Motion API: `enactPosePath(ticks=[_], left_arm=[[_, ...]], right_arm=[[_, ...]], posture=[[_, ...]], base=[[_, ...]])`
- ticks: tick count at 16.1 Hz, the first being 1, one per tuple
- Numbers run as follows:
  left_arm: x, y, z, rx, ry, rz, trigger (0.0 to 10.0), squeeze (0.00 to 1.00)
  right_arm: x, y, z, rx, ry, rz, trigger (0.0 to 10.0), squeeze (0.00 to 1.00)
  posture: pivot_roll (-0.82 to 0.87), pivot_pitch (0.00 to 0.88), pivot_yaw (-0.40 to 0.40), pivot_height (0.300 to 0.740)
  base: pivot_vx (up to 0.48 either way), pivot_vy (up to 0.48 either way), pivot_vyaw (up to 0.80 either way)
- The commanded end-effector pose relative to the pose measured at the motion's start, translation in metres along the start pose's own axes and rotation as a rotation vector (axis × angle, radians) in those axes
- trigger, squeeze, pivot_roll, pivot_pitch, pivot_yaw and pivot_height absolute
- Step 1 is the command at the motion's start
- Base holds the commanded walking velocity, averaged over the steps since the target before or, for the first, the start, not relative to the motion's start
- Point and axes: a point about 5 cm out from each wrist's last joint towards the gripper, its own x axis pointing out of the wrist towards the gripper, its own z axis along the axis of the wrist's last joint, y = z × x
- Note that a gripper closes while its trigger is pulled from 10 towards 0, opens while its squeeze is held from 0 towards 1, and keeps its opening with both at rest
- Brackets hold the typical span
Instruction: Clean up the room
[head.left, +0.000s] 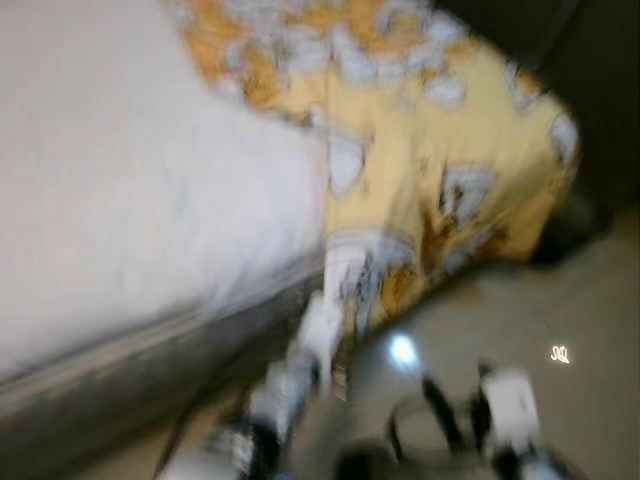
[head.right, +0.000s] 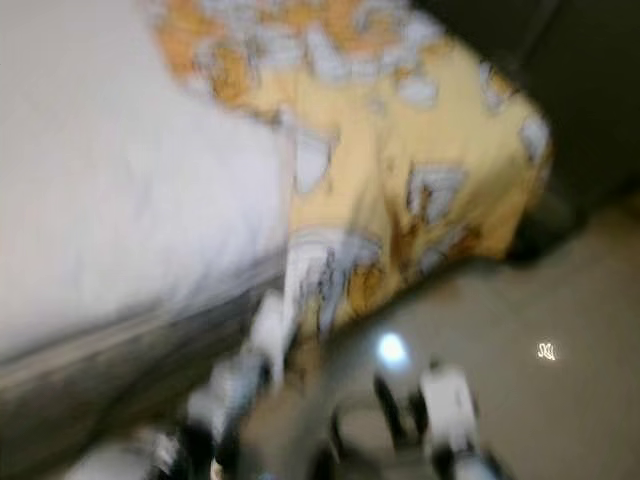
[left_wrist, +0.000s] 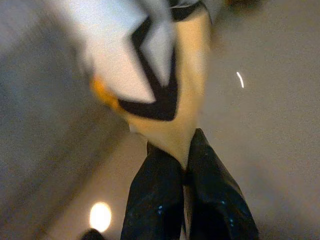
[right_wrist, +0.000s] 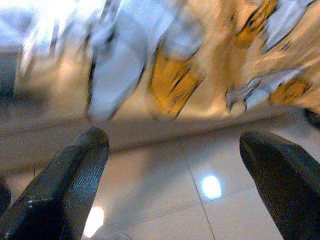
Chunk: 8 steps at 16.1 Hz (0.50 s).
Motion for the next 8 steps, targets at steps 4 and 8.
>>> enactPosePath(ticks=[4, 8], left_arm=[[-0.002, -0.065, -0.016, -0.063, 0.096, -0.287, 10.0, 0.00], [-0.009, -0.107, -0.020, -0.163, 0.128, -0.471, 10.0, 0.00]], right_arm=[[-0.012, -0.004, -0.012, 0.006, 0.059, 0.017, 10.0, 0.00], [-0.014, -0.003, -0.013, 0.003, 0.070, 0.047, 10.0, 0.00]], posture=[[-0.16, 0.152, -0.106, 0.740], [-0.17, 0.158, -0.113, 0.740]], base=[[0.000, 0.000, 0.00], [0.000, 0.000, 0.00]])
